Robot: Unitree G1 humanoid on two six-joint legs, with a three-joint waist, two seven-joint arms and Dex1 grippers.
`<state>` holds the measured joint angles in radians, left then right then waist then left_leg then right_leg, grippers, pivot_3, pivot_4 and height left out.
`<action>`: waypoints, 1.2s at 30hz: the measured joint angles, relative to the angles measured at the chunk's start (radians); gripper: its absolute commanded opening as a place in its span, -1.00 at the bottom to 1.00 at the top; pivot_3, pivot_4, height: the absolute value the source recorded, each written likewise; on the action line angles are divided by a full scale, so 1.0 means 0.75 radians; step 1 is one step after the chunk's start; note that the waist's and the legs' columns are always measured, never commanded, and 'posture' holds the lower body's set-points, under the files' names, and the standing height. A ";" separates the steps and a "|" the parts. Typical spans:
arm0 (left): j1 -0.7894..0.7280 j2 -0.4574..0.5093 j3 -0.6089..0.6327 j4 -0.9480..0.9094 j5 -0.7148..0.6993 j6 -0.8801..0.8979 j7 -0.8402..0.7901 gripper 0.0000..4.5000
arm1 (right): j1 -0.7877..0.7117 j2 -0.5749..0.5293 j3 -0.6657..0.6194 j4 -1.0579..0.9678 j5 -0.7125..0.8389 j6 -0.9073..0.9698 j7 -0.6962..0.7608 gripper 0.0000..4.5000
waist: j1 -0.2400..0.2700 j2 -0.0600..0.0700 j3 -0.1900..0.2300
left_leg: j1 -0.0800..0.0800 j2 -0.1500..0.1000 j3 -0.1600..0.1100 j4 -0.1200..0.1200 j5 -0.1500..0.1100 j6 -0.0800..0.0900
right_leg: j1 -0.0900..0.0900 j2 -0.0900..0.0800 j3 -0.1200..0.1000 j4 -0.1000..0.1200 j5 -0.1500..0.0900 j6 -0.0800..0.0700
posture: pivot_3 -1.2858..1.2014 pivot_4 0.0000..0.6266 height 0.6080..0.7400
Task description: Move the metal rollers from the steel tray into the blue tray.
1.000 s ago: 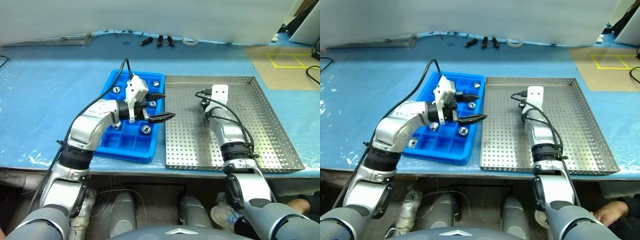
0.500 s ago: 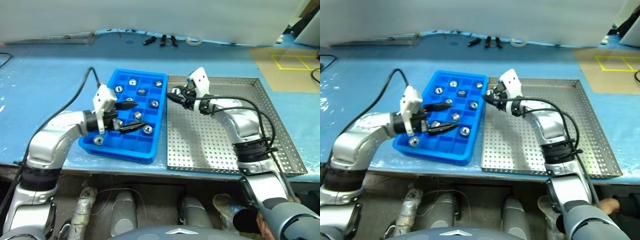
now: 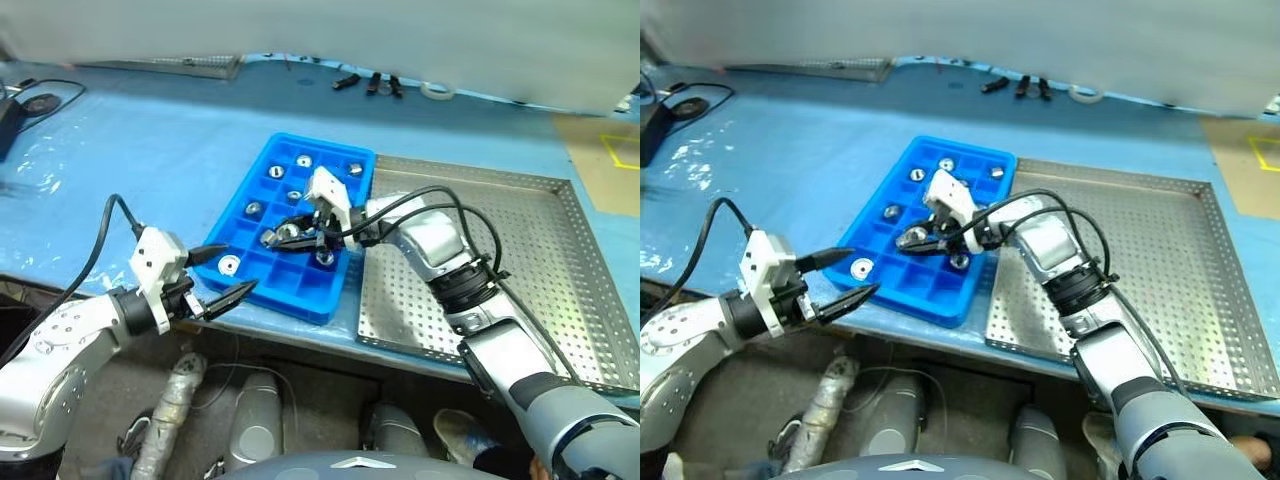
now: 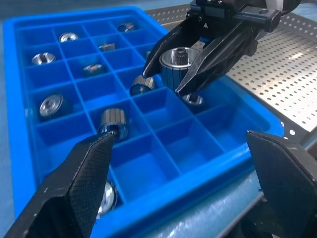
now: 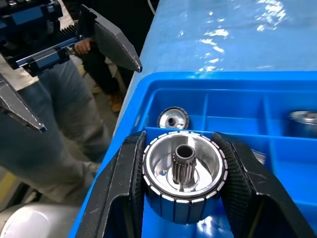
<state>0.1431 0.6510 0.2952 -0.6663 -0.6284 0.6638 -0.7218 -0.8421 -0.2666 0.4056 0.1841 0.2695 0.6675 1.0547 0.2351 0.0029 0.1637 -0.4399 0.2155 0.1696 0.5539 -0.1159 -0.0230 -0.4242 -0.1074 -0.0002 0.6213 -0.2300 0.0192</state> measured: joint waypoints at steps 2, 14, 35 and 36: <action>0.026 -0.005 0.001 -0.023 -0.010 0.000 0.018 1.00 | 0.000 0.000 0.012 0.001 -0.007 0.034 0.002 -0.26 | 0.022 0.000 0.000 | 0.000 0.000 0.000 -0.001 0.000 0.000 | 0.000 0.000 0.001 0.000 0.000 0.000 | 0.45 -0.52 1.00; 0.019 -0.010 -0.031 -0.064 -0.059 0.000 0.073 1.00 | 0.055 -0.082 0.042 -0.045 -0.036 0.154 0.030 -0.10 | 0.090 0.000 0.000 | 0.002 0.000 -0.003 -0.008 0.004 -0.007 | -0.001 0.002 0.003 0.000 0.000 0.001 | 0.41 -0.52 1.00; -0.467 0.010 -0.249 0.281 0.004 -0.055 -0.016 1.00 | -0.001 -0.125 -0.338 -0.062 -0.076 0.071 -0.352 0.98 | 0.046 -0.001 -0.001 | 0.001 -0.002 -0.004 -0.005 0.013 -0.021 | -0.001 0.004 0.003 0.006 0.004 0.003 | 0.17 -0.52 1.00; -0.511 -0.003 -0.273 0.322 0.018 -0.066 -0.030 1.00 | 0.011 -0.144 -0.376 -0.090 -0.076 0.084 -0.381 0.98 | 0.035 -0.001 -0.001 | 0.001 -0.002 -0.004 -0.004 0.013 -0.021 | -0.001 0.005 0.003 0.006 0.005 0.004 | 0.16 -0.52 1.00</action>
<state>-0.2405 0.6484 0.0905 -0.4246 -0.6148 0.6142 -0.7442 -0.8341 -0.3745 0.1238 0.1165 0.2128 0.7306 0.7692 0.2612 0.0023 0.1630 -0.4394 0.2142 0.1664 0.5509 -0.1058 -0.0389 -0.4252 -0.1036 0.0018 0.6257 -0.2261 0.0225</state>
